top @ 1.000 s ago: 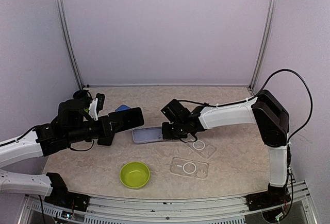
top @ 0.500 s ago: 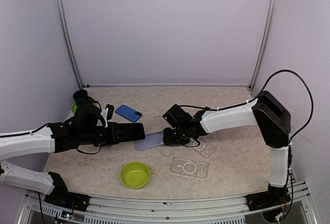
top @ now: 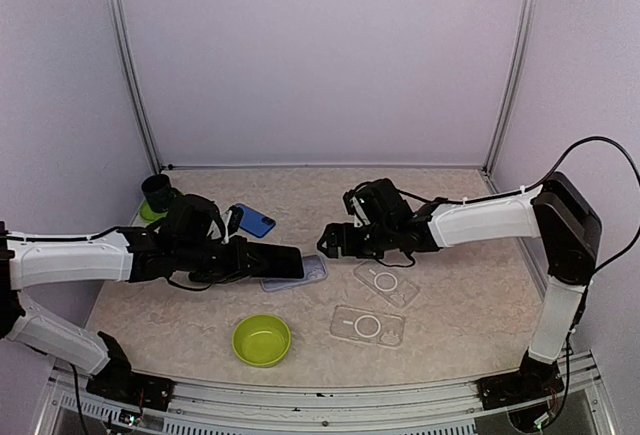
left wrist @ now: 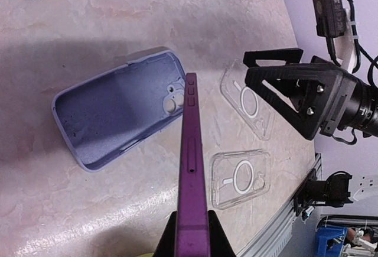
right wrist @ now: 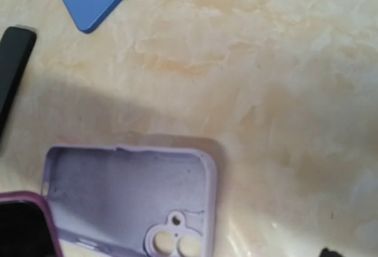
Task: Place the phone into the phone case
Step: Press the top corners of the phone case.
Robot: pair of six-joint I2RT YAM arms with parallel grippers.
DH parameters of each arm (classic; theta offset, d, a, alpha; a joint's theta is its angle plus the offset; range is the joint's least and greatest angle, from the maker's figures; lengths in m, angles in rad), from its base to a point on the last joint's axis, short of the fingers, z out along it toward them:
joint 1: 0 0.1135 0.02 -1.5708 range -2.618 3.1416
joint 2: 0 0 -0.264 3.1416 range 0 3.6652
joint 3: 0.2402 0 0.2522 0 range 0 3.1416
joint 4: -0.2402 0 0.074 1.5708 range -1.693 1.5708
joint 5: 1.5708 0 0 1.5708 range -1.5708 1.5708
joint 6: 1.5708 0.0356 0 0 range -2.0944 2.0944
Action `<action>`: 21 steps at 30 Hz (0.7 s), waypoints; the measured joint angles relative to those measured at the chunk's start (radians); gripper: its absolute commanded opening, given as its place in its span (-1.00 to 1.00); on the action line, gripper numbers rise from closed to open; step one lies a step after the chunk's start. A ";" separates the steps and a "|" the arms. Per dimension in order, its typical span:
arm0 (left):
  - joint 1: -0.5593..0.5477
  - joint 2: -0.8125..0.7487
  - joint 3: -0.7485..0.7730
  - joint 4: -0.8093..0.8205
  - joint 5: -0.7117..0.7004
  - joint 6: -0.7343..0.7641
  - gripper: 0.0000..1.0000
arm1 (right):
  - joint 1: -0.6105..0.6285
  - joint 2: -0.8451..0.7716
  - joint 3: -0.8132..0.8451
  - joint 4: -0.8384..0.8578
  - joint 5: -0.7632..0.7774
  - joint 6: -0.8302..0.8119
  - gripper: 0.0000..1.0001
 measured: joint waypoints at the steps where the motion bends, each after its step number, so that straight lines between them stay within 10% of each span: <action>1: 0.006 0.016 0.003 0.008 0.015 -0.005 -1.00 | -0.010 0.000 -0.010 0.015 -0.021 -0.007 0.93; 21: 0.084 0.154 0.012 0.116 0.156 -0.075 -1.00 | -0.020 0.085 -0.019 0.245 -0.286 -0.040 0.99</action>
